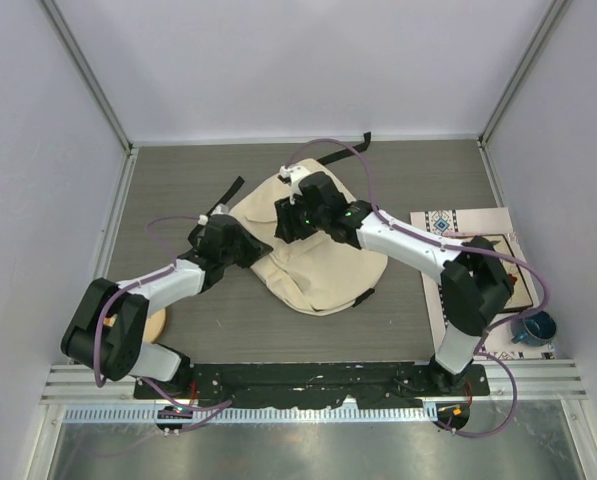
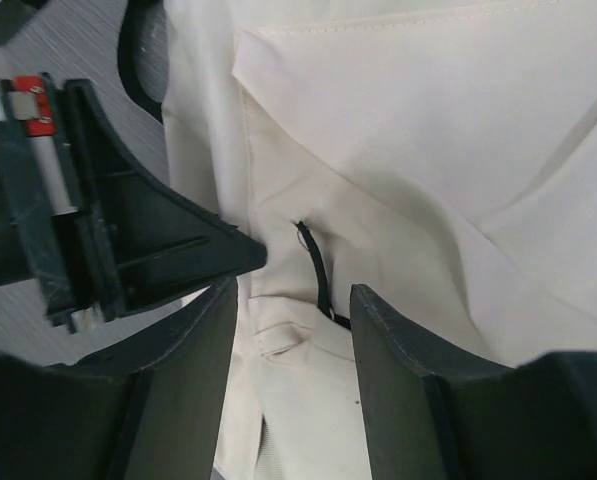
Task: Pack the student bag
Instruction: Zip the student bag at the center of the board.
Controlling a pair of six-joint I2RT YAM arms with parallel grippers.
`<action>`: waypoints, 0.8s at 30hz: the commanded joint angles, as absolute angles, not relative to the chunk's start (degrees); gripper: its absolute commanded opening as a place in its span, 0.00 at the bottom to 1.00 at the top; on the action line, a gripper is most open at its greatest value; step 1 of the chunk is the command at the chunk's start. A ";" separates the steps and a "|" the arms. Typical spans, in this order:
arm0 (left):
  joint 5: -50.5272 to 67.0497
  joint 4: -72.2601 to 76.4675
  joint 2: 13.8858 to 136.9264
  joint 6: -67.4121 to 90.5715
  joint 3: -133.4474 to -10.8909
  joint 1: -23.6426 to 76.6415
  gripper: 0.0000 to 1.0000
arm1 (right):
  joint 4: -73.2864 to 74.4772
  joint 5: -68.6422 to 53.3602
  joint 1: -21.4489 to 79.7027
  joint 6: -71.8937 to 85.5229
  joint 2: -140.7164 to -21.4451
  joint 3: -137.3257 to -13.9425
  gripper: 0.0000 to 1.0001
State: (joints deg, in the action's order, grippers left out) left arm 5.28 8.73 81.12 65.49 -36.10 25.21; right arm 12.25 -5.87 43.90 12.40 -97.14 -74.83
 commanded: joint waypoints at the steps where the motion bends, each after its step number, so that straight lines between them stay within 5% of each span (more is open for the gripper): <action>1: 6.06 13.62 78.23 63.02 -37.97 25.22 0.00 | 15.82 -5.01 44.73 6.43 -100.89 -80.94 0.54; 17: 10.10 9.67 77.17 58.71 -41.13 24.00 0.00 | 19.42 14.05 50.01 0.35 -109.25 -85.43 0.54; 23: 10.99 9.76 77.08 58.27 -41.31 23.82 0.00 | 18.55 15.74 50.01 0.35 -110.13 -84.81 0.39; 24: 11.16 9.76 77.17 58.27 -41.40 23.73 0.00 | 18.37 15.38 50.10 0.53 -110.30 -84.73 0.25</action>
State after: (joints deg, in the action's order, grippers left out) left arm 9.04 6.04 79.42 59.29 -38.24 24.08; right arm 18.83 12.36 50.15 1.32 -109.47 -83.09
